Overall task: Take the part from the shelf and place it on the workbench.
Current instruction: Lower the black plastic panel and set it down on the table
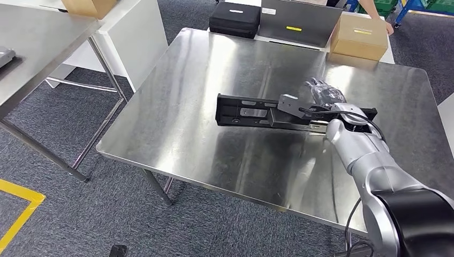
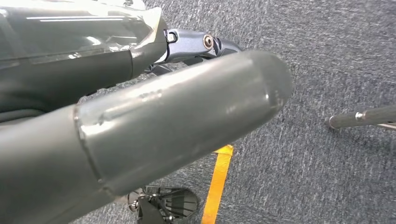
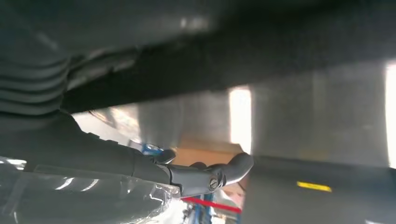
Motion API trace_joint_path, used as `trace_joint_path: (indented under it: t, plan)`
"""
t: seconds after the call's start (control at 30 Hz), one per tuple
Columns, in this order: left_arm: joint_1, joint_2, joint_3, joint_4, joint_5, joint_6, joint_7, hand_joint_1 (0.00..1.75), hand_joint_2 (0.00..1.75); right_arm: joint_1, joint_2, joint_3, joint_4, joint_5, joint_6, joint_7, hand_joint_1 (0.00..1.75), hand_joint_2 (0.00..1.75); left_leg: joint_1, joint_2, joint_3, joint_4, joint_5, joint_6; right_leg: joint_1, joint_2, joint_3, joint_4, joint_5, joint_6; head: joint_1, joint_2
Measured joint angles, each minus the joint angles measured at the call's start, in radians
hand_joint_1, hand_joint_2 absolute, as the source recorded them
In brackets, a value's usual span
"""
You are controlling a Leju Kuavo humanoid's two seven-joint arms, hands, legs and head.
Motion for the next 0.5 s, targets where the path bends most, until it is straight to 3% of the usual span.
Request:
trace_joint_path:
  t: [0.17,0.5]
  plan:
    - [0.007,0.001,0.007,0.000,0.005,-0.002,0.017,0.00,0.00,-0.019,-0.019,-0.027,0.012,-0.019,0.065,0.046,0.00,0.00,0.000,0.000,0.000,0.000,0.000,0.000,0.000,0.000,0.000,0.000,0.000,0.000,0.000,0.000]
    - [0.020,0.002,0.028,0.000,0.012,-0.009,0.017,0.00,0.00,-0.045,-0.057,-0.042,0.013,-0.003,0.056,0.089,0.00,0.00,0.000,0.000,0.001,0.000,0.000,0.000,0.000,0.000,0.000,0.000,0.000,0.000,0.000,0.000]
